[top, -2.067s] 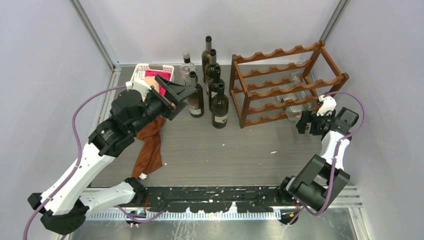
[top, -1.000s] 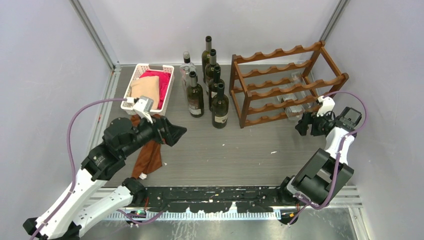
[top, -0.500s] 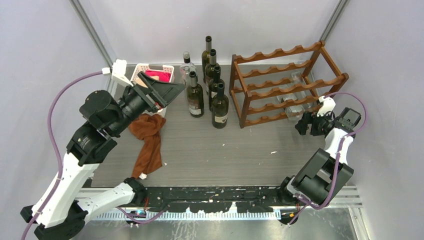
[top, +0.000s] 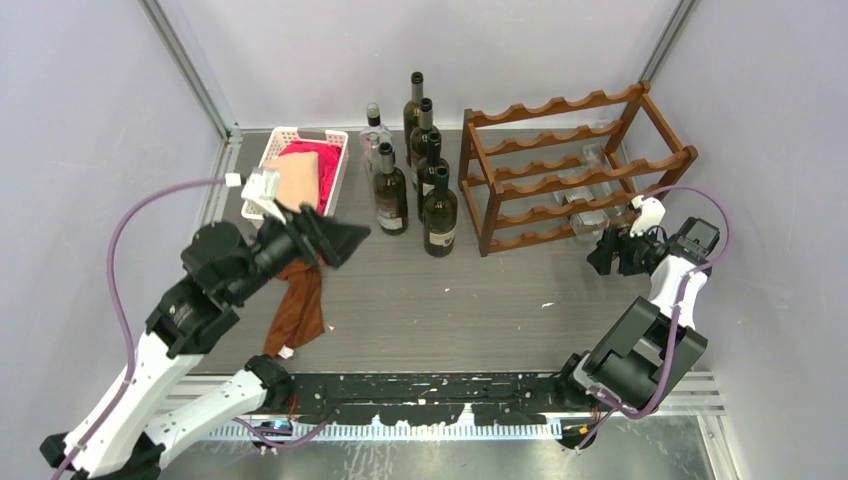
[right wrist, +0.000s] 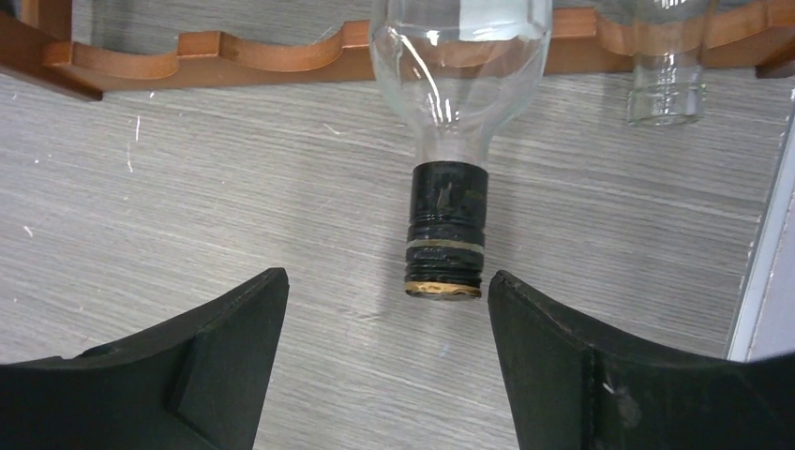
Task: Put the wine bottle on the wine rack
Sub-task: Place the wine bottle in the wine rack.
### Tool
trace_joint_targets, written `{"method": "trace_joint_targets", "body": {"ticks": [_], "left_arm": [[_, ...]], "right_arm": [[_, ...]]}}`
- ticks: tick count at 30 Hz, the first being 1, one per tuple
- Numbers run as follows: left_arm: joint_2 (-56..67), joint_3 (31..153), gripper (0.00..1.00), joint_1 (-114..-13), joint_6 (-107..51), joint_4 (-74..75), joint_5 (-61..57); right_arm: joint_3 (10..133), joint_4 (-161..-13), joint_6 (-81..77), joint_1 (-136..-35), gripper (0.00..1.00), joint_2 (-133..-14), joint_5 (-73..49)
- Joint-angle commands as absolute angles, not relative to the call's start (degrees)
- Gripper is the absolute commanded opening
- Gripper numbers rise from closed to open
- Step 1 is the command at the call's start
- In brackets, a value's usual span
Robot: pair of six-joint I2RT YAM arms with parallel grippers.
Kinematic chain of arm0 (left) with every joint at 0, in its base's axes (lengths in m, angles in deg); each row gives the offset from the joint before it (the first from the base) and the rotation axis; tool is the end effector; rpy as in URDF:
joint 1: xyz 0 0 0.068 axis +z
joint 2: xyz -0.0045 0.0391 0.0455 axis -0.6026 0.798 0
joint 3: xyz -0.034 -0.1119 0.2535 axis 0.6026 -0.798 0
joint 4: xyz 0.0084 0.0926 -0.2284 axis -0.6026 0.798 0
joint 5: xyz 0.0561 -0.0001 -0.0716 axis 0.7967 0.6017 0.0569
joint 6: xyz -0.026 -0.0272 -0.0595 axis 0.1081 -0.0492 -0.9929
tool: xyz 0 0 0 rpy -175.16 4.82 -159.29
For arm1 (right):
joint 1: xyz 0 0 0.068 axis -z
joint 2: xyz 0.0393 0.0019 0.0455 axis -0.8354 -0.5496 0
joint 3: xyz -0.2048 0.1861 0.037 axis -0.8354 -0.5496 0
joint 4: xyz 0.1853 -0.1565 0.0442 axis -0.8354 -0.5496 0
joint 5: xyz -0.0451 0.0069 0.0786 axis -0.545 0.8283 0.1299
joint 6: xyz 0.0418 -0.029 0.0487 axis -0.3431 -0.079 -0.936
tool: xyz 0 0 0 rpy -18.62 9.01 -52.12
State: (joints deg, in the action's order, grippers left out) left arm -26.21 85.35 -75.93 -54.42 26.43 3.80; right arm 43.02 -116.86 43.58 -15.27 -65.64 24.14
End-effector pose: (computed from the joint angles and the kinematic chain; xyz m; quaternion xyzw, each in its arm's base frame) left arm 0.1109 -0.0922 0.4376 0.0186 0.7167 -0.4443 0.5373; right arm 0.2048 -0.1277 0.2272 -0.0853 0.8928 0.1009 0.4306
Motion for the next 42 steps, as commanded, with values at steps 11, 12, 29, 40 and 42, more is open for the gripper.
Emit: {"method": "trace_joint_targets", "body": {"ticks": [11, 12, 29, 40, 42], "left_arm": [[-37.58, 64.99, 1.00, -74.76, -26.72, 42.08, 18.15], [-38.46, 64.22, 1.00, -74.76, -26.70, 41.21, 17.90], [-40.10, 61.67, 0.99, -74.71, -26.40, 37.89, 16.19], [-40.28, 61.58, 0.99, -74.49, -26.18, 37.75, 15.88], [-40.28, 61.58, 0.98, -74.34, -26.13, 37.67, 15.84]], "right_arm": [[46.95, -116.60, 44.39, -15.24, 0.64, -66.27, 21.50], [47.01, -116.40, 44.06, -15.38, 0.61, -66.74, 21.38], [47.18, -110.66, 38.45, -19.24, 0.06, -72.19, 17.81], [43.72, -110.61, 40.52, -19.24, 0.03, -73.75, 16.84], [43.54, -110.73, 40.79, -19.22, 0.02, -74.10, 16.67]]}}
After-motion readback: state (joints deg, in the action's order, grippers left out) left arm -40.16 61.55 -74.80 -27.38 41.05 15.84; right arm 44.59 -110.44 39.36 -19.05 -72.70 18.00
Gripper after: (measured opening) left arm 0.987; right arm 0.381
